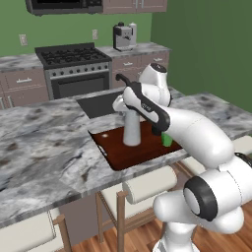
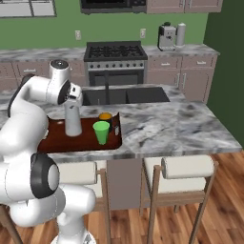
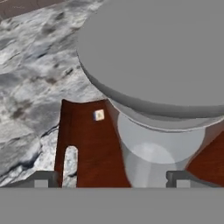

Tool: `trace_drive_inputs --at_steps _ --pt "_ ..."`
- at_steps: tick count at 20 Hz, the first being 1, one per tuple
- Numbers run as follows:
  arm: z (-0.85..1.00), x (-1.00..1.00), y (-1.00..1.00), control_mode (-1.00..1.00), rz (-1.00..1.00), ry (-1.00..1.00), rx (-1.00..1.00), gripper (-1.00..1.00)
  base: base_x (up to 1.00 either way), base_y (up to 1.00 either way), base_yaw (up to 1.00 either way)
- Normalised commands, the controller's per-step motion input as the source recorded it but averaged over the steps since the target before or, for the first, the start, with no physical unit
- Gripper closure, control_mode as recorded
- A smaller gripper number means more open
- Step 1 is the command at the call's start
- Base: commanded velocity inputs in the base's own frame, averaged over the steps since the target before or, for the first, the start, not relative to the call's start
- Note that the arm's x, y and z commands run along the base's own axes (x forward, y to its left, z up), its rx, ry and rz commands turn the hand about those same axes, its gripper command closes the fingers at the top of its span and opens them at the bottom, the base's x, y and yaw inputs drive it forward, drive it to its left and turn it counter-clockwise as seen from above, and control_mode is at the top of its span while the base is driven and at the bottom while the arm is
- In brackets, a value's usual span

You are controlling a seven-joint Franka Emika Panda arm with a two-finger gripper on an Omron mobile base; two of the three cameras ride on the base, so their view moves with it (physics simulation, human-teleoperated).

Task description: There is a tray on the dining counter. Grab the cup, mug, and pitcher and place them on the tray. The pitcher may be placed next to the tray if it cannot fit the tray.

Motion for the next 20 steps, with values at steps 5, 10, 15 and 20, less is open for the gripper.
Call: trace_drive_inputs --at_steps 5,10,15,20 --pt "0.16 -0.41 -0.04 -1.00 0.01 -0.18 0.00 -1.00 0.00 0.00 0.00" --pt "0.39 -0.39 0.00 -1.00 0.00 -0.20 -0.01 -1.00 0.00 0.00 0.00" --pt "0.52 -0.87 -0.05 -1.00 0.00 -0.12 0.00 -1.00 0.00 0.00 0.00" --pt "0.47 -1.00 -0.09 -1.00 0.00 -0.16 0.00 -1.00 0.00 0.00 0.00"
